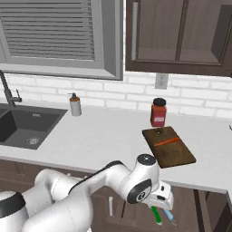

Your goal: Place the appropriate cutting tool for cutting the carrot skin on the cutting board.

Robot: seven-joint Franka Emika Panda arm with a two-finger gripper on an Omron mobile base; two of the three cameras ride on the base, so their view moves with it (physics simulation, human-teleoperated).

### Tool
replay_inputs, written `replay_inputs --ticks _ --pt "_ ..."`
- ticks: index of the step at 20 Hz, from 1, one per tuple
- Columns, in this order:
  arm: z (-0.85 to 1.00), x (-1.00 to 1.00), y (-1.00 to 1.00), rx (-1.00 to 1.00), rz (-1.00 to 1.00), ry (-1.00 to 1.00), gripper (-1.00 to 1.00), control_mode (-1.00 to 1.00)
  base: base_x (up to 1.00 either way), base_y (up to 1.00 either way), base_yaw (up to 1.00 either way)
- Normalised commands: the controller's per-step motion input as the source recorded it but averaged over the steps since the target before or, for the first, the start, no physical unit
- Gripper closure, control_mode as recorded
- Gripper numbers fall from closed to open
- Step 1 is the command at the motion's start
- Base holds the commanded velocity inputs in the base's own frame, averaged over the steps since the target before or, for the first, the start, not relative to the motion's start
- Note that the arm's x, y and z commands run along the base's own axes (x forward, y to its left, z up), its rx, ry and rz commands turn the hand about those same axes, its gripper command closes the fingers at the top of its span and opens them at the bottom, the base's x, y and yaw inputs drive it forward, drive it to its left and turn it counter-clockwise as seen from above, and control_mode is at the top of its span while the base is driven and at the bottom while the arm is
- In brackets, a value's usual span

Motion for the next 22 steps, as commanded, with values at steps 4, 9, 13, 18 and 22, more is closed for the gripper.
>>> replay_inputs --ticks 4,9,13,18,22 --pt "-0.45 -0.18 -0.37 0.00 0.00 0.03 -1.00 -1.00 0.00 0.00 0.00" --pt "-0.41 -0.16 -0.31 0.00 0.00 0.02 -1.00 -1.00 0.00 0.00 0.00" --pt "-0.30 -0.26 -0.30 0.00 0.00 0.07 -1.00 -1.00 0.00 0.00 0.00" --pt "-0.17 -0.54 -0.36 0.01 -0.01 0.07 -1.00 -1.00 0.00 0.00 0.00" --pt "-0.22 -0.76 -0.42 0.04 -0.04 0.10 -1.00 -1.00 0.00 0.00 0.00"
